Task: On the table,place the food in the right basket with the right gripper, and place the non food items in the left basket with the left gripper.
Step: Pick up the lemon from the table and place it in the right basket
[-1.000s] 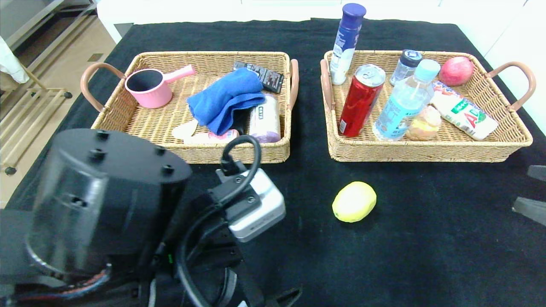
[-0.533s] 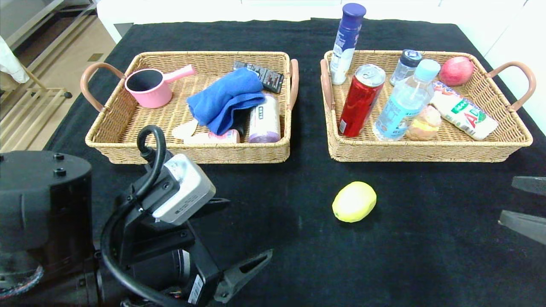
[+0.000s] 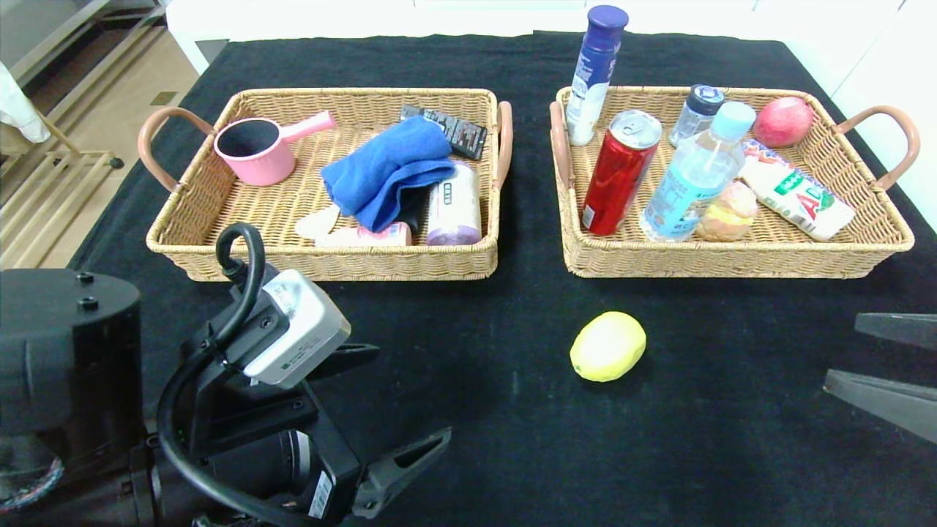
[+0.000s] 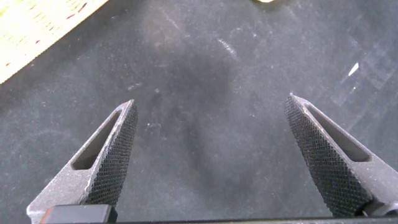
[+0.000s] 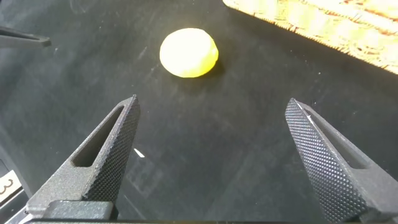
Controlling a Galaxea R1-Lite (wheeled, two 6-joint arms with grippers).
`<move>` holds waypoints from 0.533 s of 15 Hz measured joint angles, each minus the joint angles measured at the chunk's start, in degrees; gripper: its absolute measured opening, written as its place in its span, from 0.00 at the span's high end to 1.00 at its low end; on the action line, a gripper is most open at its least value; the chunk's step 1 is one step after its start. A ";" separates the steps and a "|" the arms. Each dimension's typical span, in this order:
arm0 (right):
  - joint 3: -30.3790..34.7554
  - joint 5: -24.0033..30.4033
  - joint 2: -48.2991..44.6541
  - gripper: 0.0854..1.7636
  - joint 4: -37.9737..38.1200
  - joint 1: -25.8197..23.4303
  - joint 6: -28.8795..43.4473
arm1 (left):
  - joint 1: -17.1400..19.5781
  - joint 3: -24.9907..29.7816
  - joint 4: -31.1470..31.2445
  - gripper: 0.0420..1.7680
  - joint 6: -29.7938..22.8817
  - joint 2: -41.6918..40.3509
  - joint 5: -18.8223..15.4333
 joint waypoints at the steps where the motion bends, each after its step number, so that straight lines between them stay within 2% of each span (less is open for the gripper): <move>1: -0.27 -0.30 0.41 0.03 0.05 0.49 0.39 | 0.05 -0.05 0.00 0.03 0.18 -0.09 0.09; 3: -1.12 -4.71 1.71 0.03 0.16 3.52 3.45 | 0.09 -0.24 -0.02 0.03 0.46 -0.48 0.24; 7: -3.55 -26.51 6.91 0.03 0.13 16.12 15.20 | 0.09 -0.35 -0.06 0.03 0.51 -1.06 0.20; 8: -4.66 -30.10 9.06 0.03 0.63 18.69 16.91 | 0.09 -0.38 -0.06 0.03 0.51 -1.17 0.24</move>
